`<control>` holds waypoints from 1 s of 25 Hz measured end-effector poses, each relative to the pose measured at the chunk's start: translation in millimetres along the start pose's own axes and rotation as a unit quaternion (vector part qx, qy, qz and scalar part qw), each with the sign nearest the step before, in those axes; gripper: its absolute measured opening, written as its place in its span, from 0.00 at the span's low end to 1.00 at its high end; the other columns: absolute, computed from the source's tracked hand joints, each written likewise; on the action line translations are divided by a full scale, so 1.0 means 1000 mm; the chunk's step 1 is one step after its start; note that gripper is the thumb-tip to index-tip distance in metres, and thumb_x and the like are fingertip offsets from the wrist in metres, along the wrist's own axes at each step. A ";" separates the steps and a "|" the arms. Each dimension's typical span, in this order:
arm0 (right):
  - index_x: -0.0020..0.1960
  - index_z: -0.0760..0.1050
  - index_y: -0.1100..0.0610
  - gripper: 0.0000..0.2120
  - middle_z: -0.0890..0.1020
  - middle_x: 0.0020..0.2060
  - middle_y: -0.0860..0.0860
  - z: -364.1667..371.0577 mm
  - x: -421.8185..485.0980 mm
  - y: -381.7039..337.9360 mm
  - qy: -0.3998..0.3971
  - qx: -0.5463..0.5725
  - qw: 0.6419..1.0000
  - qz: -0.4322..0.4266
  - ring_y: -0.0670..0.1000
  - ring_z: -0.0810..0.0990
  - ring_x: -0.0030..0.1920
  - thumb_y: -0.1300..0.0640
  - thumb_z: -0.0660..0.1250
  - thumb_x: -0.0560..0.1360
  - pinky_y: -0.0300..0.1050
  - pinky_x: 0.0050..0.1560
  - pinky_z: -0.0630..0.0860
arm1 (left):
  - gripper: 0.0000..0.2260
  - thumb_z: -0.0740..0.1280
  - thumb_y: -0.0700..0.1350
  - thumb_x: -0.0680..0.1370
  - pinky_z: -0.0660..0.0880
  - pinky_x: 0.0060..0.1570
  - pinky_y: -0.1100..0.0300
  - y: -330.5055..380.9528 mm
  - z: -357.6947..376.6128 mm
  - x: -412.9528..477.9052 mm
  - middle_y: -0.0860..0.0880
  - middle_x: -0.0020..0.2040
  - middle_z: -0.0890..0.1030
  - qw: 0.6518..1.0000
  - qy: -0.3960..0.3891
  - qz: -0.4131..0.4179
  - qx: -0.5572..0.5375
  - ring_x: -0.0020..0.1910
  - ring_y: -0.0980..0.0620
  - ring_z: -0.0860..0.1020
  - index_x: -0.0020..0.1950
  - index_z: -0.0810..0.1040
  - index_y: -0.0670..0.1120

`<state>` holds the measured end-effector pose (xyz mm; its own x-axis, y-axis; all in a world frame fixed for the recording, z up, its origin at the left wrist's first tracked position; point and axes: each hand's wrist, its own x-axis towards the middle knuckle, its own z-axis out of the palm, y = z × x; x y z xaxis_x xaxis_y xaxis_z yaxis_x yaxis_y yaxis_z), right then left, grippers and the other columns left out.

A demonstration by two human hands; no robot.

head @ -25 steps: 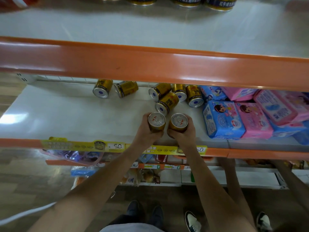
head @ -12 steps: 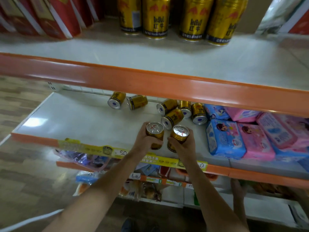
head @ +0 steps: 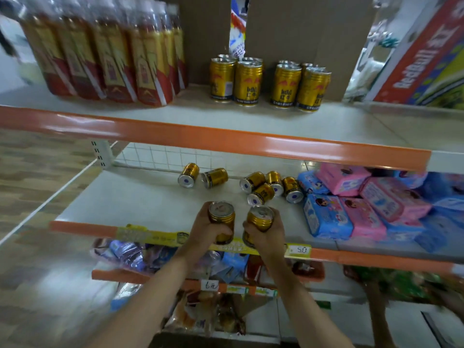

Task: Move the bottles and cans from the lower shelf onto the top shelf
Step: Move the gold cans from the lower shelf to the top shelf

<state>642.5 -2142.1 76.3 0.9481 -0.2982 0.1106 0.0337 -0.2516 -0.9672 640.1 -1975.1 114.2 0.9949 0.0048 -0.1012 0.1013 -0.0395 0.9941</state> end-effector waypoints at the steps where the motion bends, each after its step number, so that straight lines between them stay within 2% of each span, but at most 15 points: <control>1: 0.58 0.72 0.51 0.25 0.81 0.45 0.46 0.004 -0.010 -0.009 0.001 0.000 1.000 0.000 0.44 0.81 0.44 0.58 0.79 0.65 0.39 0.43 0.77 | 0.24 0.73 0.26 0.64 0.73 0.31 0.71 0.004 -0.006 -0.009 0.49 0.45 0.80 1.000 -0.006 0.006 0.000 0.42 0.54 0.79 0.55 0.73 0.43; 3: 0.57 0.72 0.49 0.25 0.82 0.46 0.47 0.010 -0.033 -0.027 0.004 0.011 1.000 -0.001 0.47 0.82 0.45 0.56 0.79 0.65 0.46 0.45 0.81 | 0.23 0.73 0.27 0.63 0.74 0.33 0.70 0.018 -0.019 -0.026 0.50 0.44 0.81 1.000 -0.019 0.015 -0.009 0.42 0.54 0.79 0.52 0.74 0.44; 5: 0.57 0.74 0.50 0.23 0.83 0.47 0.47 0.011 -0.055 -0.052 0.007 0.020 1.000 -0.017 0.46 0.82 0.46 0.57 0.79 0.66 0.46 0.47 0.80 | 0.24 0.75 0.32 0.58 0.77 0.40 0.66 0.040 -0.037 -0.042 0.50 0.43 0.82 0.998 -0.049 0.029 -0.017 0.43 0.54 0.81 0.51 0.76 0.46; 8: 0.53 0.76 0.51 0.19 0.84 0.45 0.48 0.006 -0.071 -0.093 -0.015 0.020 0.998 -0.057 0.45 0.83 0.44 0.61 0.78 0.66 0.44 0.48 0.80 | 0.30 0.75 0.39 0.57 0.78 0.50 0.55 0.076 -0.067 -0.054 0.45 0.52 0.83 0.996 -0.083 0.038 -0.018 0.53 0.46 0.81 0.59 0.77 0.46; 11: 0.54 0.76 0.56 0.20 0.83 0.46 0.51 0.002 -0.072 -0.134 -0.010 0.024 0.996 -0.082 0.47 0.83 0.44 0.61 0.79 0.66 0.45 0.48 0.80 | 0.33 0.78 0.43 0.55 0.77 0.57 0.49 0.118 -0.090 -0.053 0.44 0.56 0.82 0.994 -0.090 0.068 -0.014 0.57 0.43 0.80 0.59 0.76 0.48; 13: 0.52 0.76 0.55 0.19 0.83 0.44 0.50 -0.001 -0.068 -0.162 -0.001 0.016 0.995 -0.094 0.47 0.81 0.42 0.60 0.79 0.65 0.45 0.46 0.79 | 0.35 0.79 0.44 0.55 0.75 0.62 0.44 0.149 -0.097 -0.053 0.44 0.59 0.80 0.991 -0.096 0.087 -0.021 0.59 0.43 0.79 0.61 0.74 0.49; 15: 0.51 0.75 0.51 0.19 0.82 0.43 0.47 -0.004 -0.062 -0.192 -0.010 0.016 0.993 -0.114 0.46 0.81 0.42 0.60 0.79 0.65 0.42 0.45 0.79 | 0.35 0.78 0.44 0.57 0.75 0.62 0.45 0.178 -0.100 -0.054 0.45 0.60 0.78 0.990 -0.089 0.109 -0.008 0.60 0.45 0.78 0.63 0.71 0.49; 17: 0.53 0.75 0.52 0.20 0.82 0.45 0.48 -0.006 -0.052 -0.219 -0.020 0.024 0.991 -0.130 0.47 0.82 0.45 0.59 0.79 0.65 0.41 0.46 0.79 | 0.35 0.76 0.43 0.60 0.74 0.62 0.47 0.205 -0.099 -0.053 0.45 0.61 0.77 0.988 -0.086 0.131 0.003 0.60 0.46 0.77 0.65 0.69 0.47; 21: 0.54 0.73 0.52 0.24 0.82 0.46 0.48 -0.009 -0.026 -0.257 -0.027 0.003 0.984 -0.174 0.47 0.82 0.48 0.56 0.80 0.63 0.47 0.50 0.81 | 0.34 0.76 0.44 0.63 0.77 0.57 0.48 0.241 -0.092 -0.046 0.44 0.61 0.76 0.984 -0.087 0.156 0.025 0.59 0.46 0.77 0.67 0.67 0.46; 25: 0.56 0.73 0.54 0.27 0.83 0.49 0.50 -0.015 0.013 -0.283 -0.017 0.033 0.981 -0.191 0.49 0.83 0.49 0.56 0.80 0.62 0.52 0.52 0.82 | 0.30 0.75 0.43 0.68 0.73 0.46 0.60 0.262 -0.081 -0.029 0.46 0.60 0.76 0.982 -0.060 0.169 0.059 0.58 0.50 0.77 0.67 0.67 0.46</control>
<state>640.8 -2088.3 355.2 0.8719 -0.1629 0.4617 0.4082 -0.2789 -0.8692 637.6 -1904.2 380.4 0.9639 -0.1452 0.2231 -0.2425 -0.1335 0.9609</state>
